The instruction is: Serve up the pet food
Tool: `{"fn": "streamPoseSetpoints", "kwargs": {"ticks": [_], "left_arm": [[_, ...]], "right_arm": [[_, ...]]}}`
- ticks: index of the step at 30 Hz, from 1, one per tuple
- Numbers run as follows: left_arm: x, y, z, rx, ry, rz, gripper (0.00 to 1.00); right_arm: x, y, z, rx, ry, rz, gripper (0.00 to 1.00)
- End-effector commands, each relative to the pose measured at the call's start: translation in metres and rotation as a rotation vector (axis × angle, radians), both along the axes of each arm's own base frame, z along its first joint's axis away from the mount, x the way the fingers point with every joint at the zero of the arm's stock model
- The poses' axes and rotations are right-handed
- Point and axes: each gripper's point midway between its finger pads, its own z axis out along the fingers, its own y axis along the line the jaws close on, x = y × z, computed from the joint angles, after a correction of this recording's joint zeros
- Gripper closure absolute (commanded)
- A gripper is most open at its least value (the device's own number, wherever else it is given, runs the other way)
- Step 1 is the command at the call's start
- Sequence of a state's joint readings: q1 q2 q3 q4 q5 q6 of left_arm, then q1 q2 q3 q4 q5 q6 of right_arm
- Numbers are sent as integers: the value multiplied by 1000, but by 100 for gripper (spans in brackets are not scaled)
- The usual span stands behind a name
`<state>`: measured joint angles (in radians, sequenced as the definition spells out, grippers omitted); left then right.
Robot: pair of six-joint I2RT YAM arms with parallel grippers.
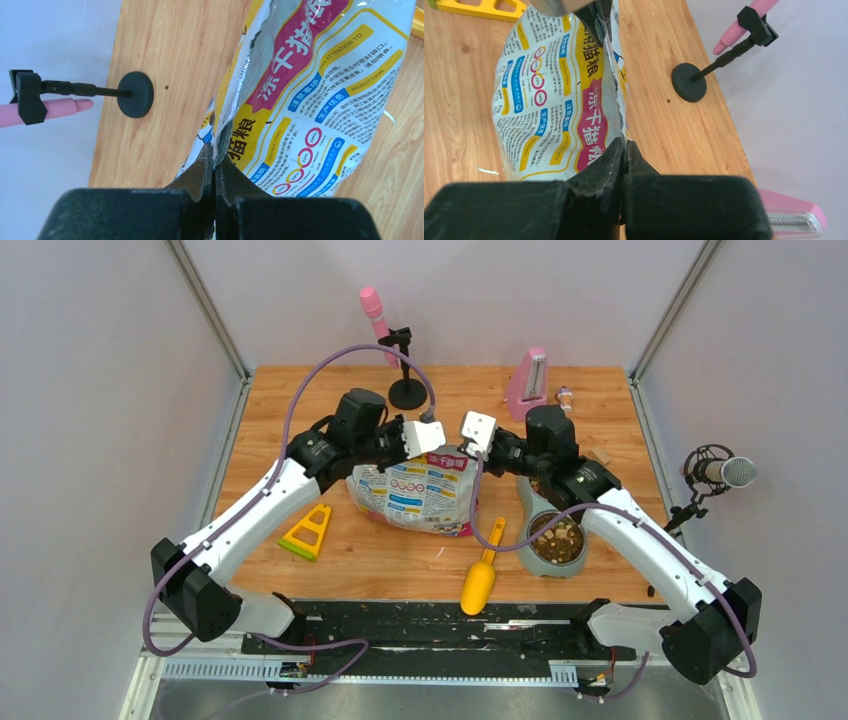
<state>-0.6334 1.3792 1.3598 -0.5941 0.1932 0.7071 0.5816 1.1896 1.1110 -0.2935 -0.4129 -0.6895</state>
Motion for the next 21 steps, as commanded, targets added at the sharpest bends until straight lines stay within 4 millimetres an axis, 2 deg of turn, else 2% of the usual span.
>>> {"fn": "streamPoseSetpoints", "kwargs": {"ticks": [1, 6, 9, 12, 17, 21], "left_arm": [[2, 62, 46, 61, -145, 155, 100], [-36, 59, 87, -40, -120, 84, 100], [-49, 52, 98, -89, -58, 83, 100], [-54, 42, 101, -108, 23, 72, 100], [-62, 30, 125, -148, 73, 52, 100], [-55, 24, 121, -112, 87, 68, 100]], "right_arm": [[14, -28, 91, 154, -215, -56, 100], [24, -33, 78, 146, -143, -19, 100], [16, -24, 70, 133, -102, 59, 100], [9, -18, 71, 128, -77, 114, 100], [8, -15, 71, 118, -28, 133, 100], [8, -12, 60, 115, 56, 141, 100]]}}
